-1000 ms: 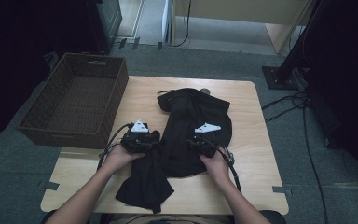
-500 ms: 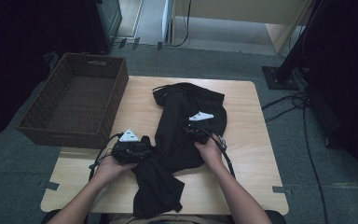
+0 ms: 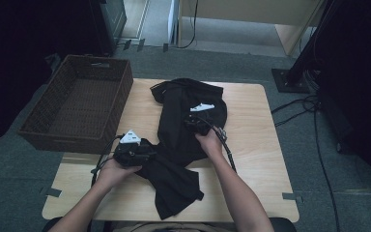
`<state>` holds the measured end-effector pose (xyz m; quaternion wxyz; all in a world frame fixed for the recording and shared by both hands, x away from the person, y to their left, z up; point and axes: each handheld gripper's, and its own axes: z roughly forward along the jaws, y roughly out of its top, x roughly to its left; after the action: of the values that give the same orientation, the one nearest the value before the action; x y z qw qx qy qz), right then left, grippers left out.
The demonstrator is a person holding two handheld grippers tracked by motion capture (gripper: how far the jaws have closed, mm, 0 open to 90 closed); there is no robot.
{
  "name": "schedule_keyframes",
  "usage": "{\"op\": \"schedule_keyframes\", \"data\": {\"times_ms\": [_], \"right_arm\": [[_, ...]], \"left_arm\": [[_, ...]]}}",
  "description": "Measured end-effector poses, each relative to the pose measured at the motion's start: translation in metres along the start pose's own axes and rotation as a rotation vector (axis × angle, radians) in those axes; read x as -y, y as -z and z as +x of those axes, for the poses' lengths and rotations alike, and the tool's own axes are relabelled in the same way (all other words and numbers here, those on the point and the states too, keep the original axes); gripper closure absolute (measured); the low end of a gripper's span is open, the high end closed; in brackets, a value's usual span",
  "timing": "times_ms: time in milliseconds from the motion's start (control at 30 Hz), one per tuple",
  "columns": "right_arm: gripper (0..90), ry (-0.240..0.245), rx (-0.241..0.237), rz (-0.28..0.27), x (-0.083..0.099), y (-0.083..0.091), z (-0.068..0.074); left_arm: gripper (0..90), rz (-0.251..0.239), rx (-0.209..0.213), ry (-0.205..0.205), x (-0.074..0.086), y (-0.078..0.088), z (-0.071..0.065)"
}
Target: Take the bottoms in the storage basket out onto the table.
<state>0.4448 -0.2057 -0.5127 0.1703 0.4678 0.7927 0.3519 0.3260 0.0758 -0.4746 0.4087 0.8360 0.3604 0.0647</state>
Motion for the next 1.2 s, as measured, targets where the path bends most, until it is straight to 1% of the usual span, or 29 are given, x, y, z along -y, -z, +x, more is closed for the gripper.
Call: {"op": "schedule_keyframes", "data": {"times_ms": [33, 67, 133, 167, 200, 233, 300, 333, 367, 400, 433, 500, 533, 567, 600, 633, 667, 700, 767, 800, 833, 900, 933, 1000, 1033, 1100, 1133, 1167, 1200], "right_arm": [[60.7, -0.010, 0.000, 0.021, -0.002, 0.002, 0.000], [60.7, -0.007, -0.011, 0.027, -0.003, 0.008, 0.001], [60.6, 0.005, -0.002, 0.013, -0.003, 0.018, 0.002], [60.4, -0.003, -0.006, 0.006, -0.003, 0.026, 0.003], [60.1, -0.010, -0.011, -0.001, -0.001, 0.034, 0.004], [59.7, -0.015, -0.018, -0.009, 0.001, 0.039, 0.005], [57.8, -0.021, -0.039, -0.016, 0.009, 0.052, 0.008], [57.1, -0.017, -0.044, -0.017, 0.013, 0.055, 0.010], [55.8, -0.018, -0.057, -0.015, 0.017, 0.060, 0.012], [55.0, -0.019, -0.066, -0.014, 0.023, 0.065, 0.015], [54.1, -0.021, -0.081, -0.020, 0.029, 0.071, 0.018], [53.4, -0.025, -0.098, -0.027, 0.040, 0.079, 0.025], [53.2, -0.020, -0.102, -0.026, 0.044, 0.082, 0.028], [52.7, -0.020, -0.111, -0.023, 0.049, 0.084, 0.032], [51.7, -0.001, -0.109, -0.018, 0.053, 0.085, 0.036], [51.1, 0.017, -0.095, -0.011, 0.057, 0.086, 0.039], [51.0, 0.028, -0.089, -0.001, 0.061, 0.086, 0.042], [50.9, 0.032, -0.086, 0.000, 0.065, 0.084, 0.044], [50.4, 0.028, -0.081, 0.011, 0.070, 0.082, 0.044], [50.3, 0.024, -0.080, 0.017, 0.072, 0.080, 0.044], [50.2, 0.025, -0.075, 0.022, 0.073, 0.079, 0.043], [50.3, 0.038, -0.060, 0.032, 0.075, 0.077, 0.043], [50.4, 0.049, -0.051, 0.023, 0.076, 0.075, 0.042], [50.4, 0.058, -0.045, 0.015, 0.077, 0.075, 0.043], [50.6, 0.073, -0.043, 0.012, 0.077, 0.074, 0.043], [50.9, 0.087, -0.042, 0.006, 0.078, 0.074, 0.042], [51.1, 0.085, -0.044, -0.003, 0.079, 0.073, 0.041], [51.6, 0.085, -0.044, -0.015, 0.079, 0.073, 0.040], [53.7, 0.073, -0.042, -0.018, 0.080, 0.073, 0.040]], "left_arm": [[49.8, -0.007, -0.003, -0.008, -0.006, 0.001, 0.000], [49.5, -0.012, -0.003, -0.009, -0.009, 0.001, 0.000], [48.7, -0.019, -0.006, -0.018, -0.019, -0.001, 0.000], [48.3, -0.018, -0.010, -0.034, -0.025, -0.003, 0.001], [47.8, -0.015, -0.018, -0.040, -0.029, -0.004, 0.001], [47.7, -0.018, -0.023, -0.044, -0.034, -0.007, 0.002], [47.3, -0.020, -0.024, -0.042, -0.044, -0.011, 0.005], [47.2, -0.020, -0.030, -0.037, -0.048, -0.014, 0.007], [46.9, -0.018, -0.026, -0.030, -0.053, -0.015, 0.008], [46.5, -0.015, -0.011, -0.023, -0.059, -0.017, 0.009], [46.3, -0.018, -0.008, -0.023, -0.061, -0.018, 0.009], [45.9, -0.008, -0.029, -0.052, -0.064, -0.025, 0.008], [45.5, 0.008, -0.041, -0.063, -0.064, -0.030, 0.010], [45.4, 0.026, -0.049, -0.065, -0.063, -0.037, 0.012], [45.4, 0.037, -0.053, -0.066, -0.062, -0.043, 0.015], [45.5, 0.049, -0.057, -0.061, -0.060, -0.048, 0.018], [45.5, 0.055, -0.054, -0.052, -0.058, -0.055, 0.021], [45.5, 0.060, -0.049, -0.045, -0.057, -0.058, 0.023], [45.4, 0.067, -0.057, -0.031, -0.055, -0.064, 0.025], [45.3, 0.068, -0.061, -0.030, -0.054, -0.067, 0.026], [45.2, 0.074, -0.066, -0.039, -0.054, -0.069, 0.027], [45.4, 0.090, -0.084, -0.050, -0.053, -0.075, 0.028], [46.5, 0.097, -0.087, -0.048, -0.052, -0.077, 0.029], [50.0, 0.115, -0.094, -0.045, -0.051, -0.081, 0.030], [54.1, 0.132, -0.093, -0.046, -0.051, -0.084, 0.031], [60.7, 0.154, -0.088, -0.061, -0.050, -0.088, 0.030], [62.6, 0.147, -0.082, -0.074, -0.050, -0.089, 0.029], [67.1, 0.139, -0.069, -0.075, -0.050, -0.090, 0.029], [72.5, 0.135, -0.060, -0.075, -0.050, -0.091, 0.029]]}}
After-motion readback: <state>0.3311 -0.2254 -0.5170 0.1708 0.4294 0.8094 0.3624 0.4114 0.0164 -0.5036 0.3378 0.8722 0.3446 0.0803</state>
